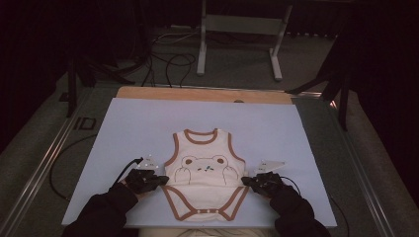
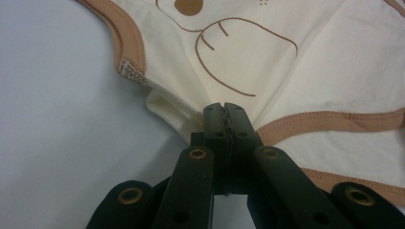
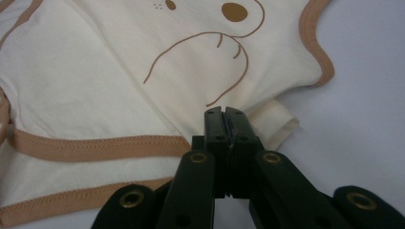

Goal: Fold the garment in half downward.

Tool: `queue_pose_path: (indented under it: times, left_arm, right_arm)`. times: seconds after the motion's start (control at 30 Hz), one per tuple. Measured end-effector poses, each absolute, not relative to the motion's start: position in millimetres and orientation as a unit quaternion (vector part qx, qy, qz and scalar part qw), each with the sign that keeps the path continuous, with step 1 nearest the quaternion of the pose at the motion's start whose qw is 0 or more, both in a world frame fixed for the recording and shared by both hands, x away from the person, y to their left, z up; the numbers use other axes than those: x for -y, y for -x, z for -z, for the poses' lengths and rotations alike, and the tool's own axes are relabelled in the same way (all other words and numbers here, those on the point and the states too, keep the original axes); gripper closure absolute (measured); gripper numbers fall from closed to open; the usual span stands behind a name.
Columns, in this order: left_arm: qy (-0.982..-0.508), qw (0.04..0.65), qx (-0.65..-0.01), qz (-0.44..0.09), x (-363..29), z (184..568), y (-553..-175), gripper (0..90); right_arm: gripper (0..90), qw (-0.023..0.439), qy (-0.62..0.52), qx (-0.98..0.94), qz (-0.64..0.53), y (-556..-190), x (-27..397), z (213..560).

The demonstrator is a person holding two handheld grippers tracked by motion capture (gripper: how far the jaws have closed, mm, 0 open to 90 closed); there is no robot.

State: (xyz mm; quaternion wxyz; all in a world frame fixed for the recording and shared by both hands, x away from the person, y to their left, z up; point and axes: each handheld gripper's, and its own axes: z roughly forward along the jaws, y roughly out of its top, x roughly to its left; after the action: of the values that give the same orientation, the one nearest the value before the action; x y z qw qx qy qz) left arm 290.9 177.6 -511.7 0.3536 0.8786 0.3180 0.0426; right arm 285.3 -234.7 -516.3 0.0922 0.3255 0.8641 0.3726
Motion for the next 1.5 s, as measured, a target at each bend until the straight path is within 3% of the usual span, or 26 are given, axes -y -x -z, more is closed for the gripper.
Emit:
queue_pose_path:
  times: [0.53,0.7,0.83,1.0,1.2,1.23,1.5]
  left_arm:
    - [-0.883,0.350,-0.310,-0.045,-176.1,512.0,-291.0,89.1]
    - [-0.881,0.364,-0.300,-0.046,-178.1,508.9,-287.1,82.5]
    - [-0.877,0.375,-0.297,-0.054,-180.5,502.8,-284.1,74.2]
    - [-0.876,0.380,-0.292,-0.057,-180.5,496.3,-282.1,61.7]
    - [-0.881,0.379,-0.276,-0.057,-180.7,489.7,-281.6,46.0]
    - [-0.880,0.381,-0.276,-0.056,-180.6,488.8,-281.4,37.8]
    - [-0.883,0.384,-0.262,-0.060,-178.8,481.8,-282.0,13.4]
  right_arm:
    - [88.7,0.087,-0.329,-0.862,-0.377,-285.5,235.2,517.3]
    - [83.3,0.080,-0.335,-0.858,-0.382,-285.3,235.6,514.0]
    - [68.7,0.077,-0.332,-0.855,-0.391,-284.3,235.1,509.6]
    - [39.4,0.091,-0.323,-0.852,-0.401,-283.2,230.6,503.5]
    - [22.2,0.093,-0.328,-0.843,-0.417,-285.6,230.3,497.4]
    - [17.1,0.087,-0.324,-0.843,-0.420,-286.1,230.9,496.2]
    - [12.4,0.089,-0.317,-0.844,-0.424,-288.0,230.7,494.7]
